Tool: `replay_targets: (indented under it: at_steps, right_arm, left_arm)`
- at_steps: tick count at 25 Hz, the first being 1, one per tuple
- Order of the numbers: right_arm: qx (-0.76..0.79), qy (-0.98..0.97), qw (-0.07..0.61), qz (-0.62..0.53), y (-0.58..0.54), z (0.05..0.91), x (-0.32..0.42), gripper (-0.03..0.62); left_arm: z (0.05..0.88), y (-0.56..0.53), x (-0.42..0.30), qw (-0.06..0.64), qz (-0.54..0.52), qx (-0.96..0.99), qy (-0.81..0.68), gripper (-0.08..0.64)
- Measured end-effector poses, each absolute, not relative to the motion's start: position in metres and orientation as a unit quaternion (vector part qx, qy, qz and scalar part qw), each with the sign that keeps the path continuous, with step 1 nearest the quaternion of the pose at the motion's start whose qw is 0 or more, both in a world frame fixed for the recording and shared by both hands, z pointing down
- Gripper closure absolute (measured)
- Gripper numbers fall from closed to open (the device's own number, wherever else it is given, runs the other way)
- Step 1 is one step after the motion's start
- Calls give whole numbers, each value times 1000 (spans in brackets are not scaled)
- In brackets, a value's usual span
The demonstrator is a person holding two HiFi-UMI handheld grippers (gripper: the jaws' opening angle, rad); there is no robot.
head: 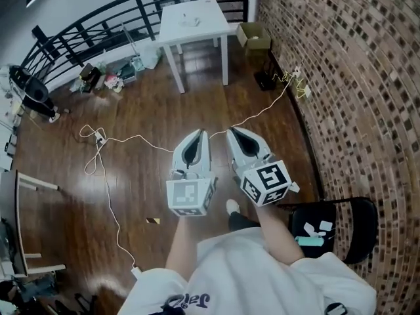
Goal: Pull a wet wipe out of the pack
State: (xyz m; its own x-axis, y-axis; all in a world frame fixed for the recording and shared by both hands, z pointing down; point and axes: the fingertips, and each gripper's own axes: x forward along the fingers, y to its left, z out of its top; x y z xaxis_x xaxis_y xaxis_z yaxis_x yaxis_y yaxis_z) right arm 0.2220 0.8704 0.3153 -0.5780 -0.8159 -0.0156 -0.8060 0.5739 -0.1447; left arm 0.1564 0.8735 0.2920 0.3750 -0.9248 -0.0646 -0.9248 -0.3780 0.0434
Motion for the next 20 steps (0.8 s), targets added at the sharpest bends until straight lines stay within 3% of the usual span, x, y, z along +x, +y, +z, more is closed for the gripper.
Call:
replay_targets:
  at_steps: [7, 20]
  right_arm:
    - [-413, 910, 40, 0, 748, 285, 184, 601]
    - [-450, 892, -41, -6, 539, 332, 86, 603]
  left_arm:
    - [282, 767, 119, 8, 50, -804, 592, 544]
    - [299, 565, -5, 8, 24, -761, 648, 545]
